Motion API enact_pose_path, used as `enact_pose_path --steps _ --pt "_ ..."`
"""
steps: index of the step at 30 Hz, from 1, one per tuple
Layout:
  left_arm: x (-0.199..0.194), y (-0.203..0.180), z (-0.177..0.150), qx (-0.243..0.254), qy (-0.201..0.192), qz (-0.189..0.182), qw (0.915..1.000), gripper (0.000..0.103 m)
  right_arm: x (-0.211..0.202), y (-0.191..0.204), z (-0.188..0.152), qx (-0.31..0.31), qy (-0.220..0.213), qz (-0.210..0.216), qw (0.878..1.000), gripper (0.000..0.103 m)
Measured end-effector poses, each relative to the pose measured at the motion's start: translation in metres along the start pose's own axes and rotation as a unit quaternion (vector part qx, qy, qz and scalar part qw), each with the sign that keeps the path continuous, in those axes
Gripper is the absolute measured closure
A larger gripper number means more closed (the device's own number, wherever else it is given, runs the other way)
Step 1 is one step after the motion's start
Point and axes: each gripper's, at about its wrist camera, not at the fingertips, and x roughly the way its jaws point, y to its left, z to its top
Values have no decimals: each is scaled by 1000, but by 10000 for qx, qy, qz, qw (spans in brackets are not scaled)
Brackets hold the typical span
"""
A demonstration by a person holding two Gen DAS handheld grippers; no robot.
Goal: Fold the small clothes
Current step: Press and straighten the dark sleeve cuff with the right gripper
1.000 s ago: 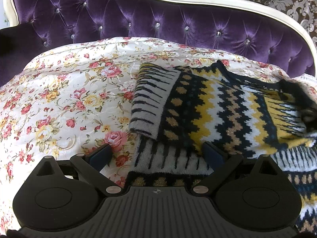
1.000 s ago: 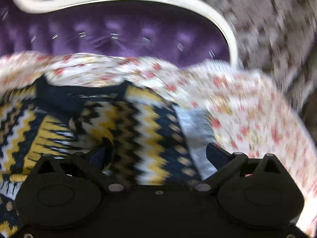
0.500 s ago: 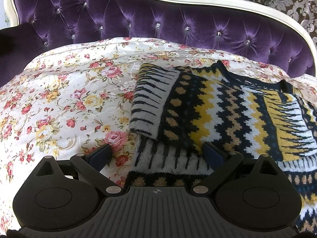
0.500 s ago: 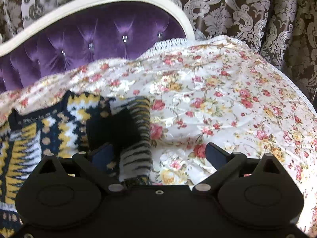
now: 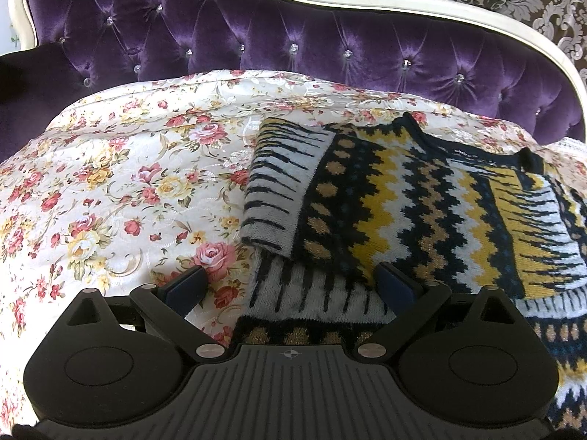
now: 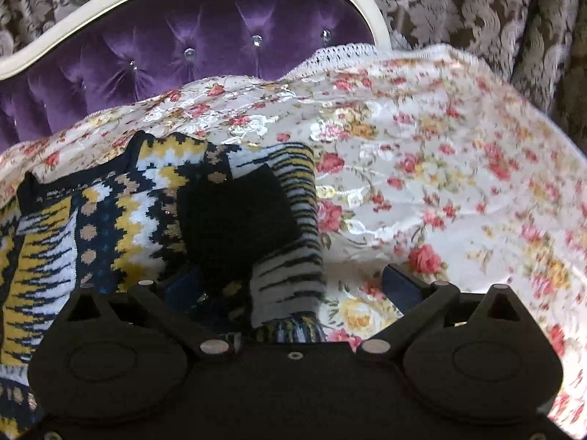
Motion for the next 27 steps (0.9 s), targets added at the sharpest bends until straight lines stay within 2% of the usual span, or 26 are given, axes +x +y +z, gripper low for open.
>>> enact_pose_path --steps 12,17,27 --pt "0 1 -1 -69 -66 50 9999 0 -1 -2 -10 -180 -362 141 9991 1" --pt "-1 2 -2 -120 -127 43 9998 0 0 -5 -4 -253 -234 249 9991 1" --pt "-2 0 -5 -157 -216 107 9996 0 -2 3 -7 -507 -385 94 9979 1"
